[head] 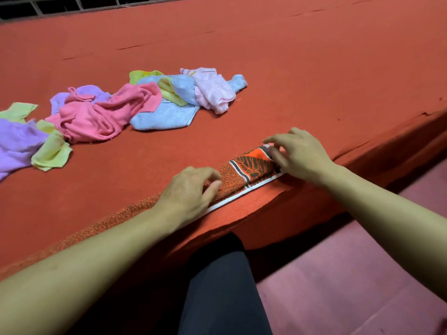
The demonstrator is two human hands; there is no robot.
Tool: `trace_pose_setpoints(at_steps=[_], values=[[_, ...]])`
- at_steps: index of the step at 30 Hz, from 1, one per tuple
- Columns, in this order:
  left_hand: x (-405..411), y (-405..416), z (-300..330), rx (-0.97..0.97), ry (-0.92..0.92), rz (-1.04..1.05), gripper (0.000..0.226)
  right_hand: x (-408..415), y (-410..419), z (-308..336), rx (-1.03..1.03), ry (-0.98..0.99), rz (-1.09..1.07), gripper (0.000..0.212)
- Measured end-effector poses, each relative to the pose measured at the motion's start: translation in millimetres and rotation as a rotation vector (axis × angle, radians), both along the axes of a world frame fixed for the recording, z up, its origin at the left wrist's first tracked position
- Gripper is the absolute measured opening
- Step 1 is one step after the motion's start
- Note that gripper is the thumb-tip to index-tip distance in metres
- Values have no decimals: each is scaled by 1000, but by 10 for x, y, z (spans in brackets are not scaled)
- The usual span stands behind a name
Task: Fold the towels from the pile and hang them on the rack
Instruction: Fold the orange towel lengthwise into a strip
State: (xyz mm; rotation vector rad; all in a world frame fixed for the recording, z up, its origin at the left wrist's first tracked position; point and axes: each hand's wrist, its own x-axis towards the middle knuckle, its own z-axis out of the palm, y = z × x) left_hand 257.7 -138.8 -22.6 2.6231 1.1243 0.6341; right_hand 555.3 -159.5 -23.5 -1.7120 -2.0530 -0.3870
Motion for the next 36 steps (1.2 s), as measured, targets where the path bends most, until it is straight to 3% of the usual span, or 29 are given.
trace_pose_setpoints(at_steps=[3,6,9,12,19,23,28,32,36], values=[[90,136,17,44,-19,-79,27,-302,125,28,-65,1,81,44],[114,175,-24,-78,245,-96,48,-527,210,-79,-366,-84,68,65],[53,115,-136,-164,533,-62,59,-492,222,-207,-613,-74,19,61],[21,107,-195,-191,608,-43,59,-487,195,-215,-662,-64,18,61],[-26,152,-61,-167,525,-52,61,-386,227,-78,-598,-9,-36,60],[-283,120,-203,-174,605,-38,72,-240,192,-224,-637,17,-95,58],[-274,117,-183,-228,568,-36,71,-258,217,-150,-672,62,-86,60],[-200,132,-105,-193,374,-17,74,-66,251,-42,-410,342,-148,59],[194,143,40,-57,-63,-45,23,133,277,50,-543,477,-308,63]])
